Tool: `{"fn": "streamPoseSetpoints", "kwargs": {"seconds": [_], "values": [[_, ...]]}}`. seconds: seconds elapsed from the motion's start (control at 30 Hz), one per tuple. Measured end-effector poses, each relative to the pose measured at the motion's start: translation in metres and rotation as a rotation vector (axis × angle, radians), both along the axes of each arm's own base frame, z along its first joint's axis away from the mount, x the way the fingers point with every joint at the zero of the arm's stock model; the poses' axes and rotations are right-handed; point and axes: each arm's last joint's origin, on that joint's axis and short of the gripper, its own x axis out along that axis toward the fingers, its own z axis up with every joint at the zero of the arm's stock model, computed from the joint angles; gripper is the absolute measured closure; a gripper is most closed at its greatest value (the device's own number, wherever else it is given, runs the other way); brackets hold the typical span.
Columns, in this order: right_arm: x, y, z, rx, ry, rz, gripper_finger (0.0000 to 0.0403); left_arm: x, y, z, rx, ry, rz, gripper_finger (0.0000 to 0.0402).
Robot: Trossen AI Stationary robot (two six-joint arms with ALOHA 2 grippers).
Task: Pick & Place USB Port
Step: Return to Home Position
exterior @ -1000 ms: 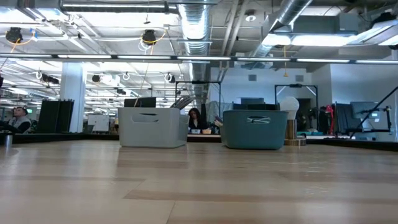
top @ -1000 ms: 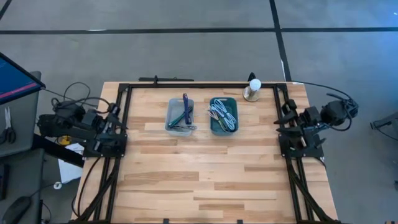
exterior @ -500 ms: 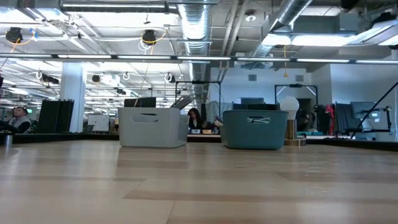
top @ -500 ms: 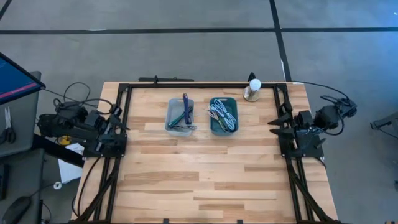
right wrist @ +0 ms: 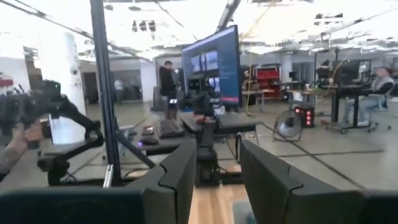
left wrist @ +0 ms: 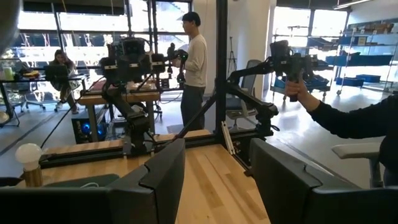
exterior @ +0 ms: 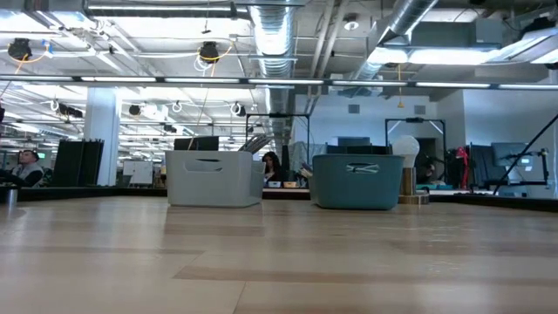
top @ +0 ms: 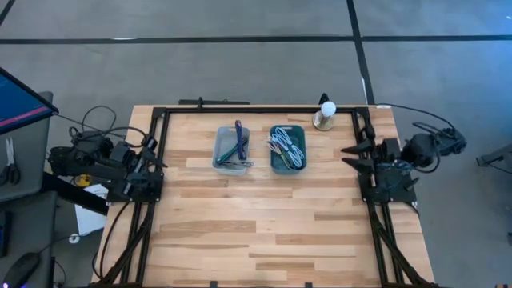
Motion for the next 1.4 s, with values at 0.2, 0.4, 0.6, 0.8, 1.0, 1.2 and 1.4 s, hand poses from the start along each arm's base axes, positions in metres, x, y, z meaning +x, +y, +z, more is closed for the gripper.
{"fn": "streamPoseSetpoints", "kwargs": {"seconds": [0.2, 0.4, 0.6, 0.8, 1.0, 1.2, 1.4], "values": [[-0.001, -0.005, 0.007, -0.036, -0.034, 0.032, 0.0284, 0.0, 0.0, 0.0, 0.003, -0.001, 0.001, 0.022], [-0.003, -0.013, 0.003, -0.035, -0.004, -0.019, 0.0284, 0.0, 0.0, 0.0, 0.027, -0.01, 0.008, 0.022], [-0.015, -0.019, 0.002, -0.032, -0.02, 0.003, 0.0285, 0.0, 0.0, 0.0, 0.056, -0.017, 0.015, 0.022], [-0.035, -0.023, -0.003, -0.027, -0.029, 0.004, 0.0285, 0.0, 0.0, -0.002, 0.063, 0.0, 0.015, 0.022], [-0.061, -0.027, -0.012, -0.013, -0.1, 0.004, 0.0285, -0.001, 0.0, -0.001, 0.062, -0.007, 0.017, 0.022], [-0.053, -0.026, -0.023, -0.019, -0.041, -0.01, 0.0285, -0.001, 0.002, -0.002, 0.056, -0.001, 0.082, 0.022], [-0.05, -0.026, -0.029, -0.012, -0.018, -0.022, 0.0285, 0.0, 0.002, -0.003, 0.065, 0.012, 0.084, 0.022]]}}
